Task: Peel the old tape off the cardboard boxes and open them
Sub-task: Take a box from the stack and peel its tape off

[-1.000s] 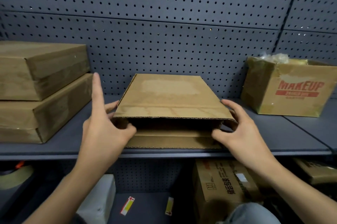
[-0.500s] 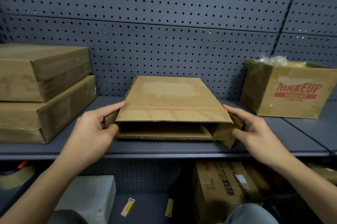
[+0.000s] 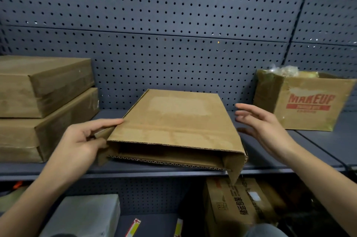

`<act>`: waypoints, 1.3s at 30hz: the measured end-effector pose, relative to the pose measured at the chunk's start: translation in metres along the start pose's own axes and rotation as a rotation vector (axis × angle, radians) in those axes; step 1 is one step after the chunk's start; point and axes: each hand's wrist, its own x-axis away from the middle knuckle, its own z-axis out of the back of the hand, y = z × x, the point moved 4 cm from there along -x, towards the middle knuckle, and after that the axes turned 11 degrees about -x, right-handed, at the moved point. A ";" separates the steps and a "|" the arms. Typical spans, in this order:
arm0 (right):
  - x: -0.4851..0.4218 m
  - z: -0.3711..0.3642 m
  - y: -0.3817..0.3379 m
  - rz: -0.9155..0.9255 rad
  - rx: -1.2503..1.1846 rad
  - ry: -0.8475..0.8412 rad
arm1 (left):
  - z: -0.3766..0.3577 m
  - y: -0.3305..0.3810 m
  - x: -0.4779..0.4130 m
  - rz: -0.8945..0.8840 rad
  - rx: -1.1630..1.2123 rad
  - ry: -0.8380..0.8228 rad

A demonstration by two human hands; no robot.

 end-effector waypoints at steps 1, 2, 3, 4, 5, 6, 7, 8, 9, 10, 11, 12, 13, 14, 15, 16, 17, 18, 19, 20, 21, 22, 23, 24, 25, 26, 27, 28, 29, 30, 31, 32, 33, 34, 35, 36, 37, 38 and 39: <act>-0.007 -0.002 0.000 0.011 0.057 -0.002 | -0.001 0.004 0.000 -0.009 0.031 -0.012; -0.015 -0.003 0.001 0.017 0.107 -0.004 | -0.001 0.006 0.000 -0.016 0.060 -0.025; -0.023 -0.005 0.000 0.018 0.145 -0.005 | -0.001 0.007 -0.001 -0.018 0.090 -0.039; -0.030 -0.007 -0.002 0.013 0.173 -0.009 | -0.002 0.010 -0.002 -0.025 0.109 -0.055; -0.038 -0.009 -0.004 0.004 0.205 -0.013 | -0.003 0.010 -0.004 -0.025 0.121 -0.066; -0.045 -0.012 -0.006 -0.003 0.242 -0.015 | -0.003 0.010 -0.006 -0.023 0.124 -0.079; -0.051 -0.013 -0.007 -0.010 0.282 -0.013 | -0.004 0.011 -0.009 -0.015 0.125 -0.087; -0.056 -0.013 -0.008 -0.016 0.316 -0.014 | -0.004 0.010 -0.011 -0.006 0.137 -0.107; -0.060 -0.013 -0.007 -0.031 0.338 -0.018 | -0.004 0.008 -0.015 0.017 0.164 -0.134; -0.062 -0.012 -0.006 -0.052 0.345 -0.029 | -0.003 0.008 -0.018 0.043 0.201 -0.173; -0.063 -0.011 -0.004 -0.069 0.356 -0.040 | -0.001 0.009 -0.020 0.073 0.231 -0.208; -0.063 -0.009 -0.003 -0.075 0.378 -0.045 | 0.003 0.010 -0.023 0.085 0.228 -0.230; -0.062 -0.007 -0.002 -0.080 0.404 -0.041 | 0.007 0.013 -0.026 0.076 0.177 -0.233; -0.061 -0.005 -0.003 -0.076 0.421 -0.032 | 0.011 0.017 -0.028 0.050 0.090 -0.219; -0.059 -0.004 -0.004 -0.074 0.432 -0.020 | 0.015 0.022 -0.029 0.011 -0.007 -0.193; -0.056 -0.002 -0.006 -0.069 0.447 -0.005 | 0.016 0.028 -0.029 -0.028 -0.093 -0.163; -0.053 -0.001 -0.008 -0.063 0.471 0.015 | 0.015 0.037 -0.027 -0.049 -0.190 -0.130; -0.049 -0.001 -0.010 -0.048 0.513 0.035 | 0.012 0.046 -0.024 -0.071 -0.298 -0.101; -0.045 -0.001 -0.012 -0.038 0.570 0.056 | 0.008 0.056 -0.020 -0.084 -0.412 -0.085; -0.041 -0.001 -0.015 -0.030 0.623 0.076 | 0.002 0.069 -0.016 -0.109 -0.493 -0.093; -0.036 -0.002 -0.017 -0.032 0.665 0.094 | -0.004 0.081 -0.010 -0.126 -0.515 -0.124; -0.031 -0.002 -0.019 -0.039 0.700 0.107 | -0.011 0.092 -0.005 -0.136 -0.491 -0.171; -0.025 -0.003 -0.022 -0.048 0.740 0.115 | -0.018 0.102 0.001 -0.140 -0.480 -0.223; -0.020 -0.004 -0.025 -0.058 0.789 0.116 | -0.026 0.110 0.005 -0.147 -0.510 -0.275; -0.014 -0.005 -0.028 -0.071 0.844 0.112 | -0.035 0.120 0.010 -0.166 -0.592 -0.317; -0.008 -0.007 -0.030 -0.088 0.900 0.106 | -0.043 0.127 0.013 -0.186 -0.684 -0.351; -0.001 -0.009 -0.033 -0.106 0.956 0.098 | -0.052 0.132 0.016 -0.215 -0.766 -0.375; 0.005 -0.012 -0.036 -0.124 1.011 0.086 | -0.060 0.137 0.019 -0.247 -0.823 -0.387; 0.011 -0.015 -0.038 -0.132 1.063 0.070 | -0.066 0.139 0.021 -0.281 -0.866 -0.390; 0.017 -0.017 -0.041 -0.128 1.106 0.053 | -0.072 0.140 0.022 -0.310 -0.894 -0.385; 0.022 -0.019 -0.043 -0.120 1.138 0.035 | -0.076 0.136 0.021 -0.328 -0.906 -0.382; 0.025 -0.020 -0.045 -0.112 1.159 0.019 | -0.078 0.132 0.021 -0.333 -0.898 -0.378; 0.028 -0.020 -0.046 -0.102 1.173 0.006 | -0.078 0.127 0.020 -0.336 -0.877 -0.366; 0.031 -0.018 -0.048 -0.092 1.176 -0.002 | -0.076 0.123 0.020 -0.343 -0.855 -0.346; 0.033 -0.017 -0.050 -0.083 1.168 -0.004 | -0.074 0.119 0.019 -0.355 -0.829 -0.322; 0.033 -0.014 -0.052 -0.071 1.143 -0.001 | -0.071 0.117 0.019 -0.368 -0.807 -0.300; 0.033 -0.013 -0.055 -0.050 1.102 0.001 | -0.068 0.114 0.018 -0.380 -0.786 -0.283; 0.030 -0.011 -0.058 -0.021 1.052 -0.001 | -0.066 0.111 0.018 -0.388 -0.772 -0.276; 0.025 -0.009 -0.060 0.014 0.999 -0.005 | -0.065 0.108 0.017 -0.396 -0.766 -0.274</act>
